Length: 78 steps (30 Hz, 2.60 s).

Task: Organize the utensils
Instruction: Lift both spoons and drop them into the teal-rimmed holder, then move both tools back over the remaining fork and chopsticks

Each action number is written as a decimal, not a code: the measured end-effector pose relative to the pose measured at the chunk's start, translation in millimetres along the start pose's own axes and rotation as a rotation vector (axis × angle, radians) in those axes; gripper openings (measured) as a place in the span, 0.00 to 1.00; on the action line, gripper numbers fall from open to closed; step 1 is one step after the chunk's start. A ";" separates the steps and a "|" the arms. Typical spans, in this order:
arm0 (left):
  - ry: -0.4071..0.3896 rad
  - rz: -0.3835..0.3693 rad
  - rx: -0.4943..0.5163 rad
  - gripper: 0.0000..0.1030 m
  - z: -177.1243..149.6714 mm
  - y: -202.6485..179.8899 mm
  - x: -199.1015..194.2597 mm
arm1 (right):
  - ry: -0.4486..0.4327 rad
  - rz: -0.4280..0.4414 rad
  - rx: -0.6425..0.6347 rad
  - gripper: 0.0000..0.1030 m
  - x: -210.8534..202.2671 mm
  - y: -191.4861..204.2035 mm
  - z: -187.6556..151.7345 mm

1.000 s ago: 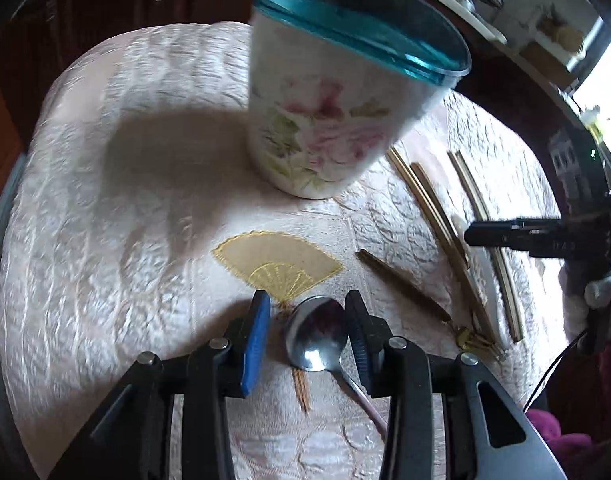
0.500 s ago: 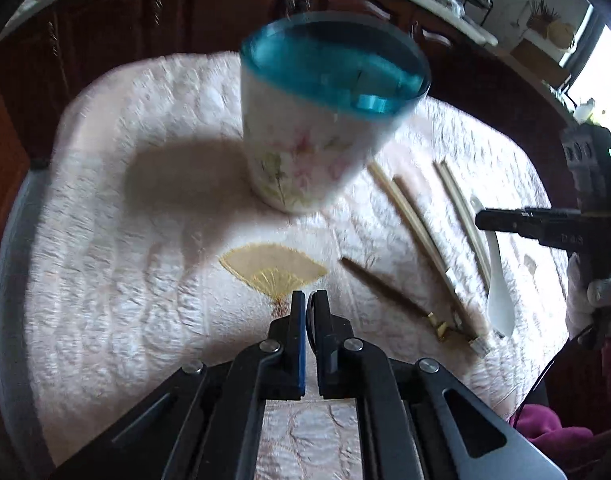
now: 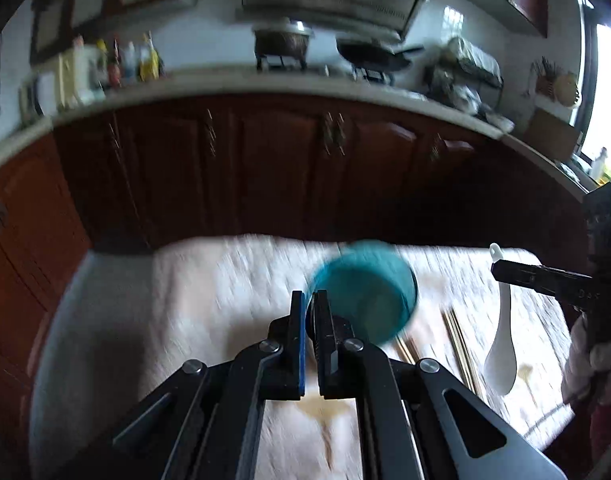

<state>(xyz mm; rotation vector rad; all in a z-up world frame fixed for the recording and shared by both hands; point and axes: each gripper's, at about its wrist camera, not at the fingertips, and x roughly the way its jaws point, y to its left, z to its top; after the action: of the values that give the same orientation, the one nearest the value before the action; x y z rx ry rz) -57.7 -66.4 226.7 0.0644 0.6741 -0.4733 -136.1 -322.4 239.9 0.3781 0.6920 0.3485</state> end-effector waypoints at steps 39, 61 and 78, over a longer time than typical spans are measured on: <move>-0.007 0.273 0.120 0.04 -14.1 -45.8 89.3 | 0.037 -0.150 -0.135 0.29 87.4 -2.4 -5.8; 0.010 0.118 0.003 0.58 -26.4 -63.8 26.3 | 0.004 -0.228 -0.071 0.52 1.0 -7.4 -37.6; 0.032 0.022 0.011 0.66 -41.9 -115.5 15.7 | -0.018 -0.350 -0.017 0.62 -57.8 -22.7 -68.1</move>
<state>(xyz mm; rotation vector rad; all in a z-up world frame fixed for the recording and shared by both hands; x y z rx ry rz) -122.6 -167.1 195.0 0.0898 0.7012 -0.4558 -219.1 -352.2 213.2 0.2371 0.7228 0.0195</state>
